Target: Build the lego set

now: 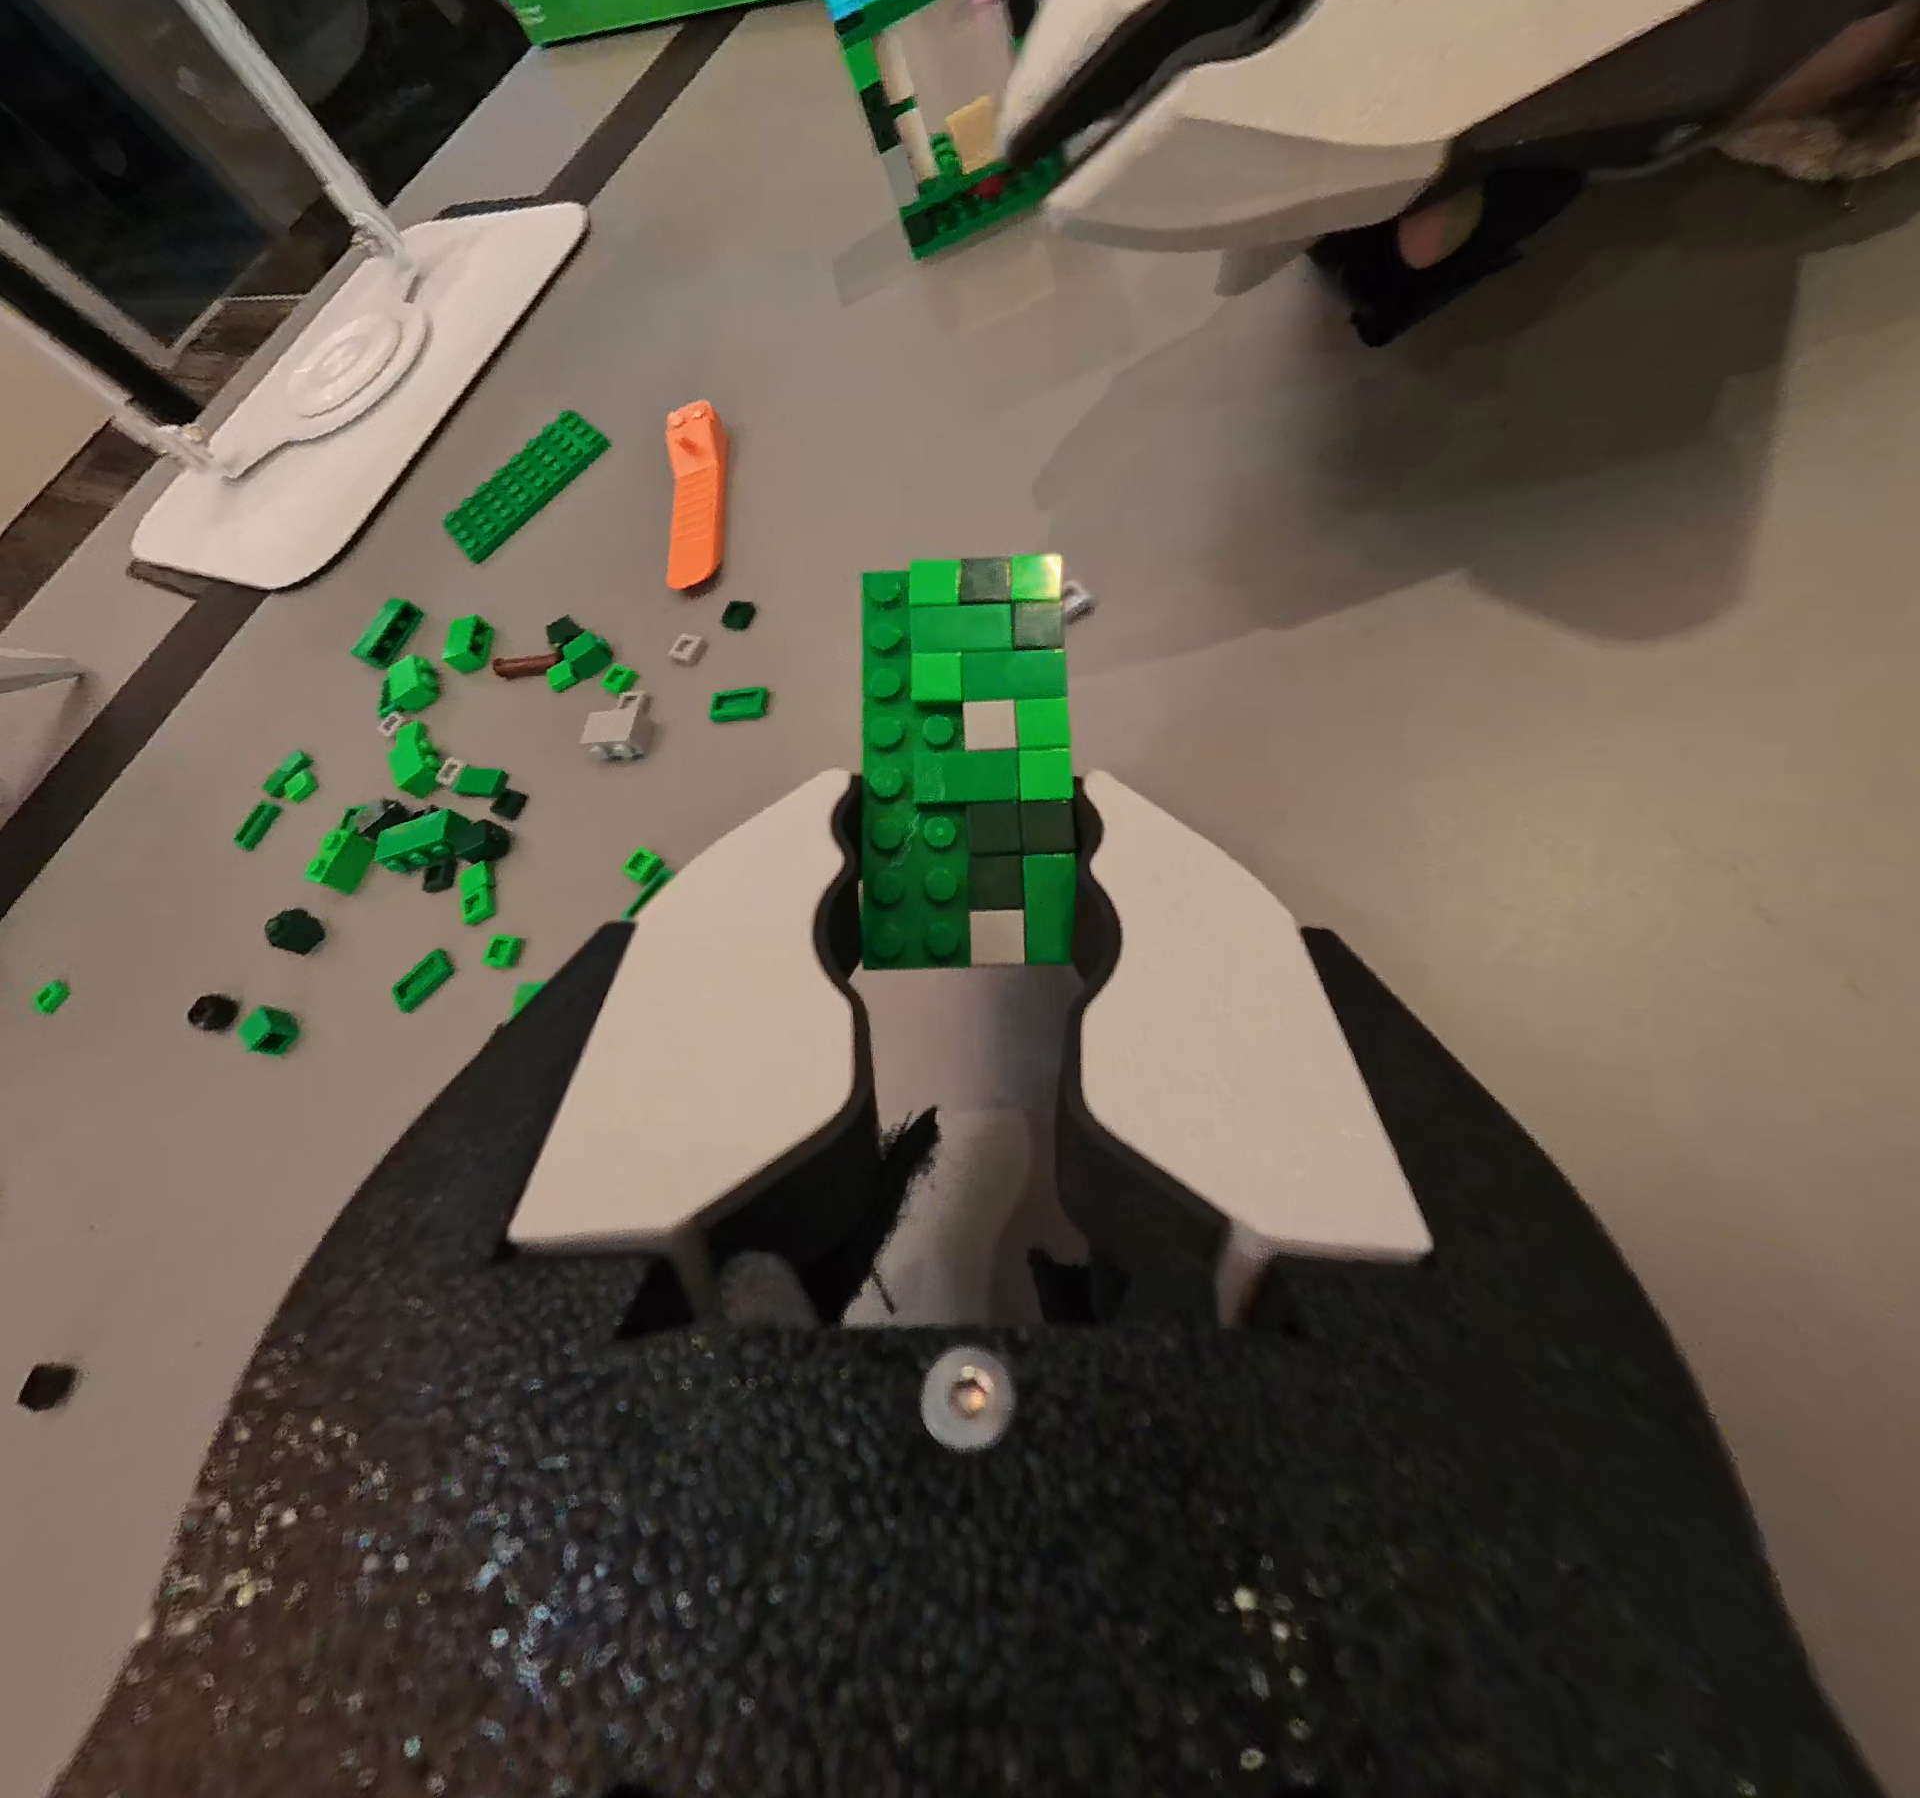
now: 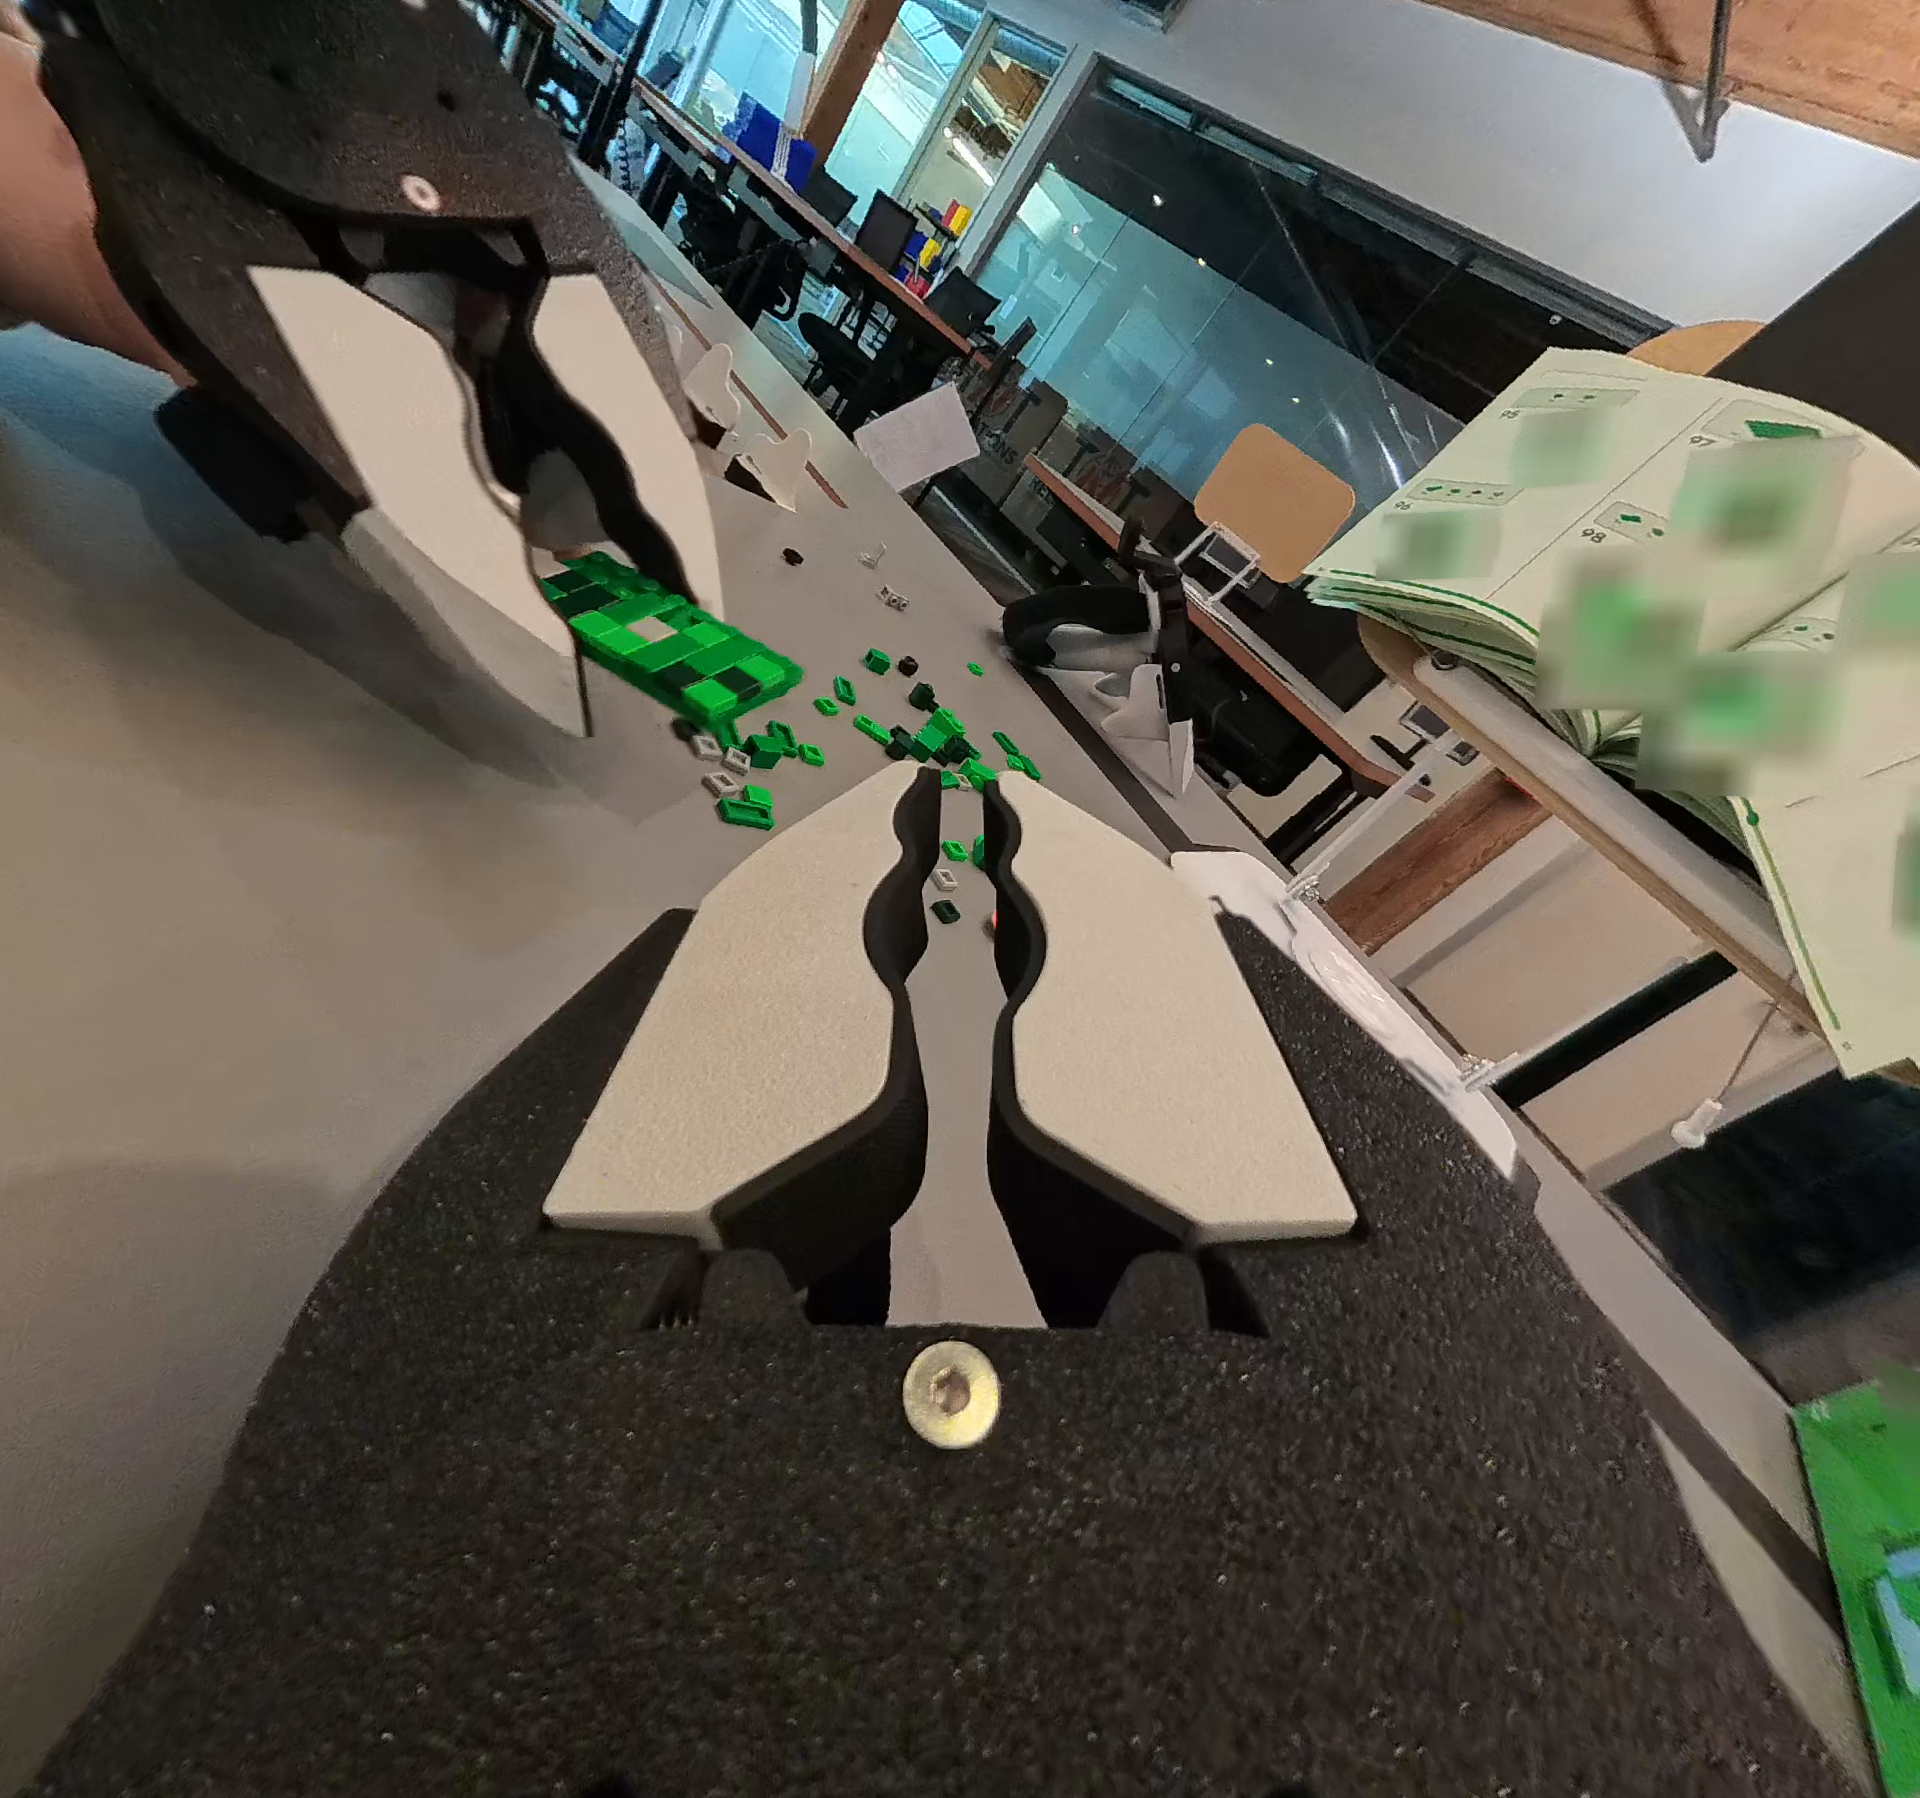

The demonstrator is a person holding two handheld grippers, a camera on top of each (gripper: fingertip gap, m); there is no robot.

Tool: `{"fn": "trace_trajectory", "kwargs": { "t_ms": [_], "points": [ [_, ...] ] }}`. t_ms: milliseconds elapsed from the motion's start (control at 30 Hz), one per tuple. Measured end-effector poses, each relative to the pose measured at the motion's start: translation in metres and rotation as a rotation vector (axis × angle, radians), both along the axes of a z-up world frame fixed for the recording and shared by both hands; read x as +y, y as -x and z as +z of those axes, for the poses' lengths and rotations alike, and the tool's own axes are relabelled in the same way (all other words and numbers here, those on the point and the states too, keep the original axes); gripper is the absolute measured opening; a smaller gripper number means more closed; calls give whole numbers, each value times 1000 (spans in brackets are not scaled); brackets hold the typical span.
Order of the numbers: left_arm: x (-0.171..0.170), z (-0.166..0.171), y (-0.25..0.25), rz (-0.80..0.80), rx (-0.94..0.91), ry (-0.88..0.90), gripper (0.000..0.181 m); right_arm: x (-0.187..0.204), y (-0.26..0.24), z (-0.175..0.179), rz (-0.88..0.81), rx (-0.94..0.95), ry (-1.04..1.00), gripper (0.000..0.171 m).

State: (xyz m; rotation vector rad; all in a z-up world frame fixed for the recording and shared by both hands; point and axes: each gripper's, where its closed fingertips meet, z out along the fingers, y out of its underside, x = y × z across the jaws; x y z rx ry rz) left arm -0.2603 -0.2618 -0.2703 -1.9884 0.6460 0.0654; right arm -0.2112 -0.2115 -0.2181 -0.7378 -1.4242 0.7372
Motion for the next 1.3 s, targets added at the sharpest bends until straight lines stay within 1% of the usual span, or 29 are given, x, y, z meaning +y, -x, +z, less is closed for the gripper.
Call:
{"fn": "trace_trajectory", "kwargs": {
  "t_ms": [67,167,267,400,533,633,667,767,833,900,933,967,1000,1067,1100,1200,1300],
  "points": [
    [-3,-2,-10,-50,3,17,37,1,1,-1,23,-26,27,4],
    [-8,-6,-23,-109,45,40,37,9,11,-14,73,-195,121,3],
    [-11,-6,-37,-139,78,42,37,14,24,-12,136,-327,244,5],
    [-16,-4,-56,-171,97,29,37,14,53,-4,218,-503,270,5],
    [-17,-8,-65,-185,135,26,37,10,95,1,289,-666,273,9],
    [-18,-10,-68,-206,139,20,37,-1,119,-12,364,-857,256,10],
    [-18,-9,-69,-207,139,14,37,-4,126,-19,365,-924,249,14],
    [-17,-7,-67,-203,140,5,37,1,148,-38,282,-1058,193,21],
    [-17,-8,-65,-200,135,10,37,6,160,-47,232,-1116,170,17],
    [-16,-12,-65,-203,133,23,37,19,171,-53,138,-1155,172,12],
    [-16,-13,-66,-206,134,30,37,32,180,-54,28,-1141,208,10],
    [-16,-14,-66,-209,135,34,37,44,189,-54,-80,-1125,291,8],
    [-17,-15,-67,-212,139,36,37,42,189,-56,-88,-1168,412,11],
    [-17,-15,-68,-215,148,34,37,35,182,-62,-120,-1304,640,26],
    [-17,-15,-68,-217,150,32,37,36,180,-64,-142,-1340,681,26],
    [-17,-13,-68,-217,153,25,37,53,181,-66,-236,-1349,627,18],
    [-17,-13,-68,-216,157,23,37,47,178,-63,-218,-1399,702,15]
  ]
}}
